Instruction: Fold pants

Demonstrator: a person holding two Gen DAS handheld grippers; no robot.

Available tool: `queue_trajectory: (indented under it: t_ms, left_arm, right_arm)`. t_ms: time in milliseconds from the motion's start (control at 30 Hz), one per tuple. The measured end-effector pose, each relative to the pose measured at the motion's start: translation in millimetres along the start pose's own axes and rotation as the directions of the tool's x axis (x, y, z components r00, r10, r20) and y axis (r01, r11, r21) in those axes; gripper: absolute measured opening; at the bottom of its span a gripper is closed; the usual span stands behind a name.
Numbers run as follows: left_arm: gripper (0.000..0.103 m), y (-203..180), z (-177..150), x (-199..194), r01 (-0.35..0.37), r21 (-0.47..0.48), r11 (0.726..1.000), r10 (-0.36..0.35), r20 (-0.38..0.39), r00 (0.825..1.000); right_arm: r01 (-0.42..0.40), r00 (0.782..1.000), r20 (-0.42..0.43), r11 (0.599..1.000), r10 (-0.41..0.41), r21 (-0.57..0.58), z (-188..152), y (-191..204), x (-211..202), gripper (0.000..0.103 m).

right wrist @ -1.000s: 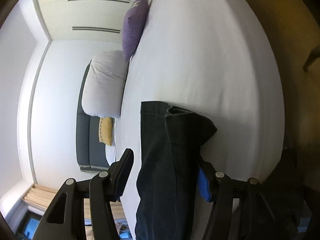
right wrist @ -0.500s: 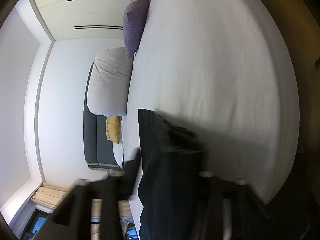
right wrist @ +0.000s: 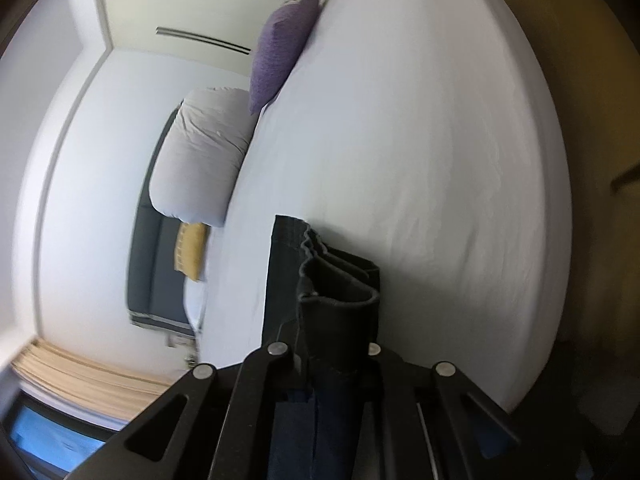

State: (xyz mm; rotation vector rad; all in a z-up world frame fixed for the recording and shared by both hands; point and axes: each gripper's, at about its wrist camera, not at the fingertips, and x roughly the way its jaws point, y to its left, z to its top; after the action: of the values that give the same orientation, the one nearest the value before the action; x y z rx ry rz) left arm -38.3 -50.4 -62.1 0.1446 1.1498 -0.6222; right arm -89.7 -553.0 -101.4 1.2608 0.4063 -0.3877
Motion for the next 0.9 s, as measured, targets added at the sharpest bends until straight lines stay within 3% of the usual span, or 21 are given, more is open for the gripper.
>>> queue_trajectory:
  t_ms: [167, 267, 300, 333, 367, 433, 533, 567, 633, 733, 833, 900]
  left_arm:
    - [0.015, 12.9, -0.2, -1.5, 0.039, -0.045, 0.998, -0.039, 0.006, 0.999]
    - [0.015, 20.4, -0.8, -1.9, 0.063, -0.075, 0.995, -0.062, 0.013, 0.998]
    - [0.015, 22.8, -1.0, -2.2, 0.070, -0.083, 0.994, -0.069, 0.015, 0.998]
    - [0.015, 25.7, -0.9, -2.6, 0.079, -0.095, 0.992, -0.078, 0.017, 0.997]
    - [0.015, 28.1, -1.6, -3.7, 0.086, -0.104, 0.991, -0.085, 0.019, 0.996]
    - [0.015, 34.6, -1.3, -4.6, 0.106, -0.130, 0.986, -0.104, 0.022, 0.994]
    - [0.015, 47.8, 0.9, -6.8, 0.156, -0.196, 0.968, -0.153, 0.032, 0.988]
    - [0.015, 53.9, 1.5, -7.5, 0.177, -0.224, 0.958, -0.173, 0.038, 0.984]
    - [0.015, 63.7, 2.0, -9.9, 0.206, -0.270, 0.941, -0.202, 0.044, 0.978]
    - [0.015, 74.1, 6.7, -13.6, 0.242, -0.319, 0.916, -0.235, 0.060, 0.970]
    - [0.016, 82.0, 15.1, -15.2, 0.355, -0.370, 0.858, -0.340, 0.109, 0.934]
    - [0.028, 85.4, 22.8, -14.1, 0.433, -0.391, 0.812, -0.411, 0.143, 0.900]
  right_arm:
    - [0.060, 0.998, 0.002, 0.969, -0.061, -0.242, -21.6, 58.7, -6.3, 0.008]
    - [0.068, 0.994, -0.042, 0.862, -0.103, -0.502, -71.2, 118.5, -2.9, 0.008]
    - [0.067, 0.991, -0.057, 0.809, -0.123, -0.584, -92.2, 136.3, -0.2, 0.008]
    - [0.063, 0.985, -0.074, 0.716, -0.158, -0.695, -126.1, 158.4, 4.5, 0.008]
    - [0.058, 0.980, -0.082, 0.650, -0.183, -0.758, -149.6, 169.7, 8.4, 0.008]
    - [0.024, 0.965, -0.104, 0.478, -0.241, -0.878, -211.1, 186.7, 19.4, 0.008]
    - [-0.013, 0.927, -0.092, 0.213, -0.363, -0.977, -295.2, 183.6, 45.6, 0.008]
    - [-0.019, 0.911, -0.082, 0.157, -0.404, -0.987, -314.5, 177.3, 54.9, 0.009]
    - [-0.001, 0.903, -0.054, 0.123, -0.427, -0.992, -331.1, 167.0, 62.0, 0.009]
    - [0.010, 0.912, -0.045, 0.132, -0.409, -0.991, -330.6, 166.2, 57.6, 0.009]
    - [0.030, 0.929, 0.003, 0.068, -0.371, -0.997, -337.2, 171.9, 44.8, 0.009]
    - [0.039, 0.937, 0.025, 0.031, -0.349, -0.999, -344.7, 177.2, 38.9, 0.009]
